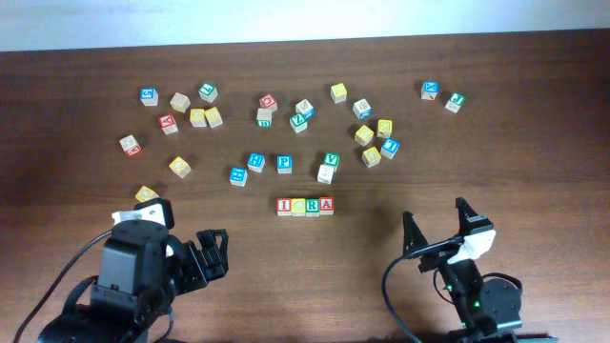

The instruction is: Spell out ICRA

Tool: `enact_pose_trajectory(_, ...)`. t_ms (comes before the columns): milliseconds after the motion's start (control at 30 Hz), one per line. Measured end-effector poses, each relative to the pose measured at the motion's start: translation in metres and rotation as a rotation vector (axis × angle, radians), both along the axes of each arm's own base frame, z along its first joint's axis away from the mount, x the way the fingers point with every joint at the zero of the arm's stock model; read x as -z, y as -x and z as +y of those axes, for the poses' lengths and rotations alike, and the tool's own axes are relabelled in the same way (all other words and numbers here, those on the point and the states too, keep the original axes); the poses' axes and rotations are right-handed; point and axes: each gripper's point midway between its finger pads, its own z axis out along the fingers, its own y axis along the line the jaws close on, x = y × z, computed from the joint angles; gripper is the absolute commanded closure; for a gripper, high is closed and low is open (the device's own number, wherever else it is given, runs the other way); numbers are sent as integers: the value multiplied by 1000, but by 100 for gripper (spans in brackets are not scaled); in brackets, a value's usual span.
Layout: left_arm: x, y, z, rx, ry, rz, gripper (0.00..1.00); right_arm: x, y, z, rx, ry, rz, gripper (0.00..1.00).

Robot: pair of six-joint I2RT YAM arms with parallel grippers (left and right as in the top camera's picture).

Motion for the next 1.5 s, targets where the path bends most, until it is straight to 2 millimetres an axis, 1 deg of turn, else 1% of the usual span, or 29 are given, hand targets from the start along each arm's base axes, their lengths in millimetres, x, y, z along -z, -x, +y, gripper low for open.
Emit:
enact_pose_trajectory(67,0,0,0,0,0,0,1,0,-1,-2,11,2,-6,2)
enact_pose_trajectory(167,0,0,0,0,0,0,1,5,-2,-12,50,7,14,2)
enact_pose_trajectory(367,0,0,0,0,0,-1,1,6,-3,-17,76,93,1,2)
enact_pose_trajectory(500,0,0,0,0,0,-1,1,6,-4,-21,98,95,4,2)
enact_pose_trajectory(1200,0,0,0,0,0,-1,1,6,-4,-22,104,96,5,2)
enact_pose_trajectory(1333,2,3,1,0,-5,15,1,6,-4,-22,104,96,5,2)
enact_pose_trajectory(1400,-3,-4,-1,1,5,-21,1,6,-4,-22,104,96,5,2)
enact_pose_trajectory(1467,-18,-22,-6,46,-6,-123,1,6,-4,-22,104,96,5,2)
enact_pose_trajectory(1500,-22,-26,-7,70,-22,-152,1,6,-4,-22,104,97,5,2)
